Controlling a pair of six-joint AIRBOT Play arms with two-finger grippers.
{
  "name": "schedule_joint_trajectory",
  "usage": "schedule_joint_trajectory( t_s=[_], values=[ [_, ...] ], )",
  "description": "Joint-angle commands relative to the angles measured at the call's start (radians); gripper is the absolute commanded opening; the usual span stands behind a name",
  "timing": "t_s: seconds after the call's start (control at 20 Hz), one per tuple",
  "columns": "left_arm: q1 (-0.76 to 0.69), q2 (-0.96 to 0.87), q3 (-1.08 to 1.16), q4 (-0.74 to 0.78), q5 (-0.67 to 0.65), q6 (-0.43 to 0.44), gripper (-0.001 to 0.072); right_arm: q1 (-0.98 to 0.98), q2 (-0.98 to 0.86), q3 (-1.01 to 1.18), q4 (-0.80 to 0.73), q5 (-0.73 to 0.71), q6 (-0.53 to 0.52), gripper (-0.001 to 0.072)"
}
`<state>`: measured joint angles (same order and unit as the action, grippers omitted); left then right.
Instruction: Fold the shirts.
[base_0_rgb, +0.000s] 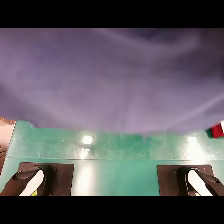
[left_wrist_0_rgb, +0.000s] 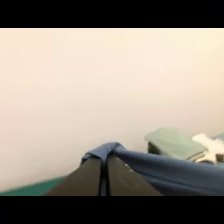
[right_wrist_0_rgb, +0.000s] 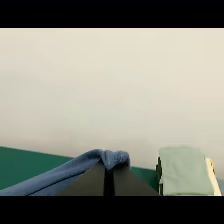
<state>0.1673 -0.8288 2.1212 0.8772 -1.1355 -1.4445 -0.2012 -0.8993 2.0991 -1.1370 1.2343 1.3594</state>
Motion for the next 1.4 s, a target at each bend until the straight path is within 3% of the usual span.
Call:
schedule_joint_trajectory(
  t_s=[0.0, 0.2, 0.4, 0.65, 0.85, 0.95, 1.05, 1.2, 1.35],
  values=[
    [0.001, -0.014, -0.203, 0.093, -0.044, -0.024, 0.0029, 0.036, -0.113, -0.05, 0.004, 0.103, 0.032, 0.0014],
    [0.001, -0.153, -0.521, 0.092, -0.166, -0.008, 0.003, 0.18, -0.344, -0.231, -0.05, 0.215, 0.031, 0.0014],
    [0.001, -0.371, -0.739, 0.089, -0.168, 0.04, 0.003, 0.237, -0.574, -0.348, -0.069, 0.217, 0.031, 0.0014],
    [0.001, -0.657, -0.775, 0.019, 0.047, 0.137, 0.003, 0.238, -0.81, -0.332, -0.069, 0.044, 0.032, 0.0014],
    [0.001, -0.703, -0.774, -0.146, 0.291, 0.254, 0.003, 0.238, -0.91, -0.234, -0.069, -0.077, 0.032, 0.0014],
    [0.001, -0.703, -0.764, -0.159, 0.334, 0.285, 0.003, 0.237, -0.924, -0.195, -0.072, -0.102, 0.031, 0.0014],
    [0.001, -0.704, -0.764, -0.149, 0.294, 0.306, 0.0029, 0.237, -0.923, -0.182, -0.072, -0.098, 0.027, 0.0014],
    [0.001, -0.704, -0.765, -0.062, 0.152, 0.325, 0.0029, 0.24, -0.917, -0.205, -0.133, 0.034, 0.027, 0.0014],
    [0.001, -0.704, -0.767, 0.065, -0.01, 0.32, 0.0029, 0.245, -0.848, -0.365, -0.208, 0.077, 0.027, 0.0014]
  ],
)
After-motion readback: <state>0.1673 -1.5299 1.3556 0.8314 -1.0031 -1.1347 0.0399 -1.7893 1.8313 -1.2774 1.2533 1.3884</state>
